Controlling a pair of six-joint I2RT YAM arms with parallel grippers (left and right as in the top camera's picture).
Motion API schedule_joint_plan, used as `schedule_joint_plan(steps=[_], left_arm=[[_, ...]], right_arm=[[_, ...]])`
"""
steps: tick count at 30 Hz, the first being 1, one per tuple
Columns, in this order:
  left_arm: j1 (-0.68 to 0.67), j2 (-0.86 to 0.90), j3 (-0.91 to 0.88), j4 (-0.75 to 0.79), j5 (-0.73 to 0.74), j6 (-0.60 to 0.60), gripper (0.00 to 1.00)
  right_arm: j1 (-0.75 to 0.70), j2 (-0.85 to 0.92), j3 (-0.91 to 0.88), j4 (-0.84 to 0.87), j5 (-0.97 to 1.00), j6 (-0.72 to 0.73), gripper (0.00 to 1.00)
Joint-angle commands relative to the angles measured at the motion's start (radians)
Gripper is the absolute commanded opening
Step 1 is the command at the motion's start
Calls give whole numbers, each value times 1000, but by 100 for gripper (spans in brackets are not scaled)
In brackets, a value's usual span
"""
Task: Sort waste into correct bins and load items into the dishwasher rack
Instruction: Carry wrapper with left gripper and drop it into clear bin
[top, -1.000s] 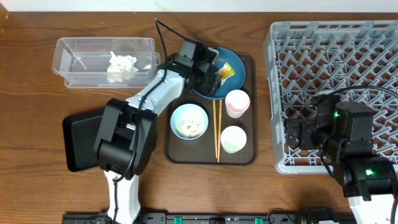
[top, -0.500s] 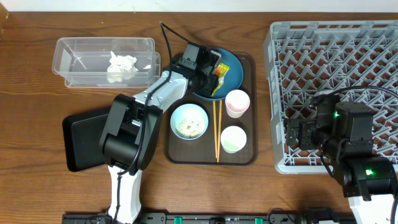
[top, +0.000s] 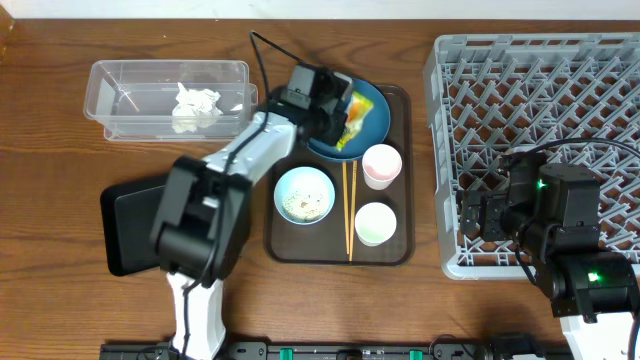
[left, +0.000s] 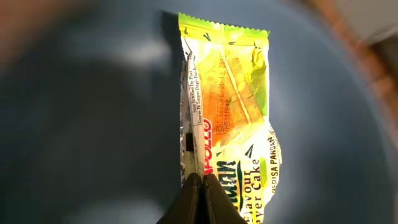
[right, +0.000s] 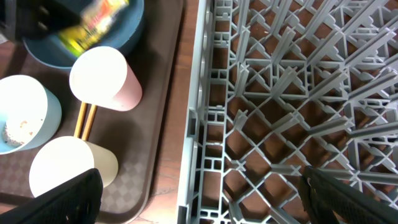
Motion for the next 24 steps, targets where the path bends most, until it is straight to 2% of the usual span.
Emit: schedule_joint_plan(steps=[1,8,16,19,22,24], left_arm=[[50,-158,-2,-2,9,-2,6],[205,-313,-2,-39,8,-1,6],[401,-304,-2,-90,8,-1,8],[445,-303,-2,-100,8,-1,22],[479,-303,-2,-109,9,-1,26],[492,-303,-2,-120,9,-2,37]], right_arm=[[-10,-8,20,-8,0,6,99],[-10,-8,20,-10,0,6,99],[-10,-8,20,-11,-1,6,99],[-10,-8,20,-11,-1,6,99],[-10,-8,20,-11,-1,6,99],[-10,-8,20,-11,-1,6,99]])
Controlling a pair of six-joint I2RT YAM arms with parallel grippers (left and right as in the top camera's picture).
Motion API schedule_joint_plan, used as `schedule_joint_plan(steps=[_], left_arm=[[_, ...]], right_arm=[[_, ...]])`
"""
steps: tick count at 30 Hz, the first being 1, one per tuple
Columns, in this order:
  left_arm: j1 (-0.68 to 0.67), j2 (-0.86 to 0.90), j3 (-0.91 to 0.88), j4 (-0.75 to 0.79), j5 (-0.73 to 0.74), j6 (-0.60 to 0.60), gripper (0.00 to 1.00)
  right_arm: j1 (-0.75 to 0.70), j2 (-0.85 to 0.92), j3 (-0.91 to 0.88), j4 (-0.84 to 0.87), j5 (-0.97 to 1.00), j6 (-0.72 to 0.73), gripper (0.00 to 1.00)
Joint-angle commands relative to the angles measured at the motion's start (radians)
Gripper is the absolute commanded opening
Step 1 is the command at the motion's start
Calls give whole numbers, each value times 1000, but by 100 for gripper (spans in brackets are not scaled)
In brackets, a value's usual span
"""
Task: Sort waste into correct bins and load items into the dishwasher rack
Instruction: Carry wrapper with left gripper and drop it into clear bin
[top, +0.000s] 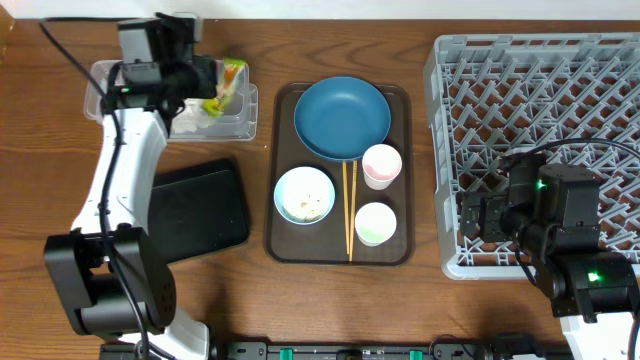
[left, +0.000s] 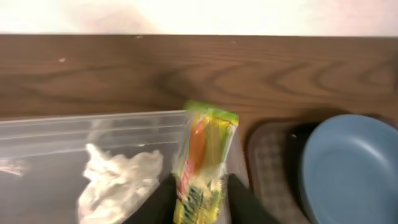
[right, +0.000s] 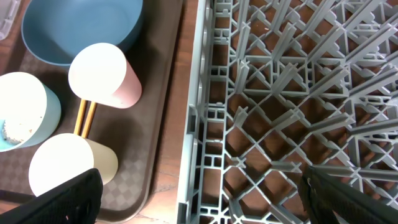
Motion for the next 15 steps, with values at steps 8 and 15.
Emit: schedule_joint_plan(steps=[8,15], left_arm=[[-17,-97,-1,-197,-48,-6,45],[-96,-254,-1,-478,-148,-75,84]], right_arm=[[-10,-8,20,-1,0,6,99],[-10,-8,20,-1,0,6,99]])
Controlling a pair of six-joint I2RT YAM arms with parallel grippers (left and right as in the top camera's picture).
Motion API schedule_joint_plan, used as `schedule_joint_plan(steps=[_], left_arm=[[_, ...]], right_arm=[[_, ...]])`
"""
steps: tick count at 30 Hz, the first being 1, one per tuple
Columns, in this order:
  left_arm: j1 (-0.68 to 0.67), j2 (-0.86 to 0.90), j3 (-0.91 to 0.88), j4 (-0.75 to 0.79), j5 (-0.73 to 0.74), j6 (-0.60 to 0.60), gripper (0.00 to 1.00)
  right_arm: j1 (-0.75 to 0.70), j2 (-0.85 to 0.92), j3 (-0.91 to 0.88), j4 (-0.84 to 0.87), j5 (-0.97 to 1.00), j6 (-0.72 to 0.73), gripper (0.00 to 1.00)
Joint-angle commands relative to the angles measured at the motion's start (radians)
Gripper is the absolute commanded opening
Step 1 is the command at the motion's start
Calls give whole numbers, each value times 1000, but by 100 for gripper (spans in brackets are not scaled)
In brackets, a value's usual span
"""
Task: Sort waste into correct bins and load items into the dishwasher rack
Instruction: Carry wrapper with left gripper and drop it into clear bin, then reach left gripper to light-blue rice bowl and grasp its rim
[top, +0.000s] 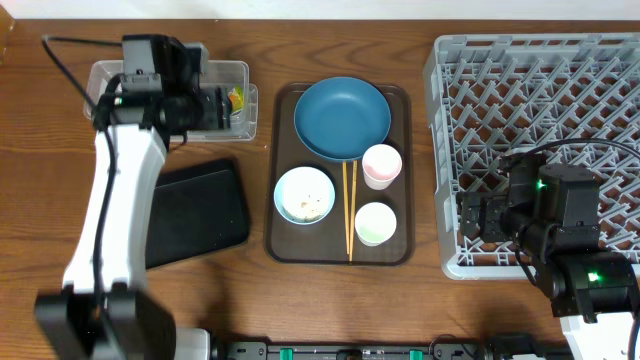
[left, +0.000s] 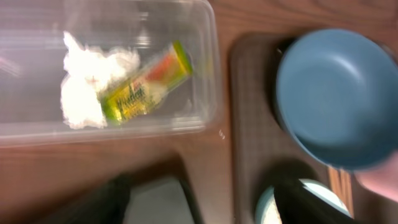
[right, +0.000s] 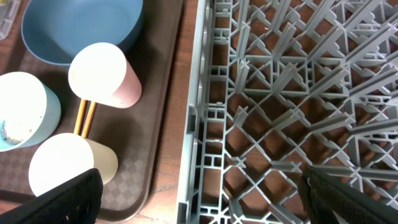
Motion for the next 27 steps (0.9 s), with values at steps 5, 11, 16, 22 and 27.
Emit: schedule_joint_plan(steps=[5,11,16,22,27], left_arm=[[-40,-98,1,-100,55,-72,86],[-93,-87,-5,-200,167,-162,79],[-259,-72,-54,-208,18,-224,79],[-457,-24,-95,-164,-155,-394,79],[-555,66,-97,-109,-171,-469,79]], right_arm=[[-10,-8,20,-2,0,6,99],[-10,-8,20,-2,0,6,99],[-10,-8,20,-1,0,6,99],[-10,-8,20,-4,0,6,99],[-10,-8,20,-5,0,6,99]])
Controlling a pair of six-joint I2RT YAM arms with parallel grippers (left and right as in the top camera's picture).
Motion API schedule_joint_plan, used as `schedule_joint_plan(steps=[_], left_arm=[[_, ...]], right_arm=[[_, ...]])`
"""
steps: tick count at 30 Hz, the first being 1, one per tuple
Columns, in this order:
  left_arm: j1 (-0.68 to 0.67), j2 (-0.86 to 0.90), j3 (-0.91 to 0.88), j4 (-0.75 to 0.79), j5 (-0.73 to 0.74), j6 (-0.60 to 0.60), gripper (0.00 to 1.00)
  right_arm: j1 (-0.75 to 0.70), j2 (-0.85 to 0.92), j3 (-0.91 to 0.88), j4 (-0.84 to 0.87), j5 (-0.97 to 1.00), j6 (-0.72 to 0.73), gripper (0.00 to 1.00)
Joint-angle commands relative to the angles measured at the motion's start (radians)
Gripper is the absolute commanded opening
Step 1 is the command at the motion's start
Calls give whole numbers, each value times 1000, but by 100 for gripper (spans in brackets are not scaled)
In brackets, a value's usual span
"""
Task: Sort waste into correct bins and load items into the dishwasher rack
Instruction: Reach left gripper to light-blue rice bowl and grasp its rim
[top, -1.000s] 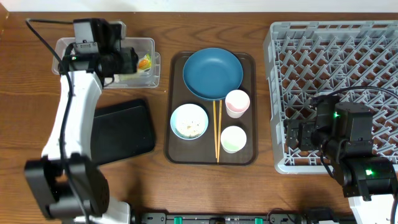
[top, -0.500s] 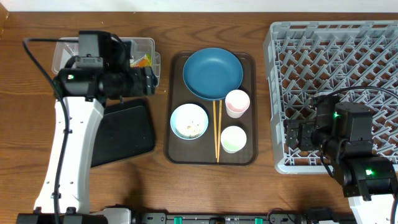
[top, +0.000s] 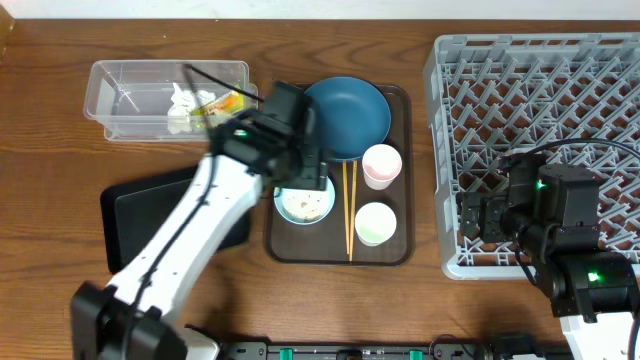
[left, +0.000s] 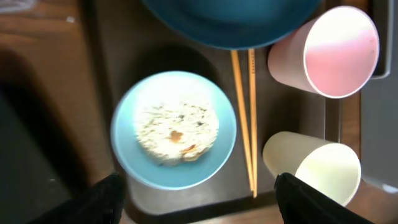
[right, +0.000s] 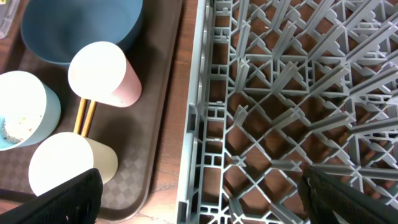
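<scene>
A brown tray (top: 395, 250) holds a blue plate (top: 345, 115), a light-blue bowl (left: 174, 130) with food scraps, a pink cup (left: 339, 43), a pale green cup (left: 326, 171) and chopsticks (left: 245, 118). My left gripper (left: 199, 211) hangs open above the bowl, empty. The yellow-green snack wrapper (top: 222, 102) lies in the clear bin (top: 120, 100) beside white tissue. My right gripper (right: 205, 205) stands open and empty at the left edge of the grey dishwasher rack (right: 280, 93).
A black bin (top: 130, 215) sits left of the tray, partly under my left arm. The rack (top: 540, 90) fills the right side of the table. Bare wood separates tray and rack.
My left gripper was open over the clear bin's right end and the tray's edge. Now it is open over the light-blue bowl. The right arm has not moved.
My left gripper was shut on the snack wrapper on the blue plate. Then it held the wrapper over the clear bin. Then the wrapper lay in the bin with the gripper open. Now the gripper is above the bowl on the tray.
</scene>
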Motion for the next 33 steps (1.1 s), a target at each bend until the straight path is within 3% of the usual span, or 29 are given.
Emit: schedule_joint_plan(steps=[1,9,20,26,33], left_arm=[[-49,64,-8,24,-64,-102,79],[-131,227,-8,107,-64,-106,71],[-141,364,-8,144,-64,-110,56],[-142,382,-8,145,-64,-110,31],[-142,382,-8,144,-64,-110,19]], right_arm=[[-10,-8,20,-2,0,6,99],[-10,-8,20,-2,0,6,99],[-10,-8,20,-2,0,6,99],[-10,-8,20,-6,0,6,99],[-10,-8,20,-7,0,6,99]])
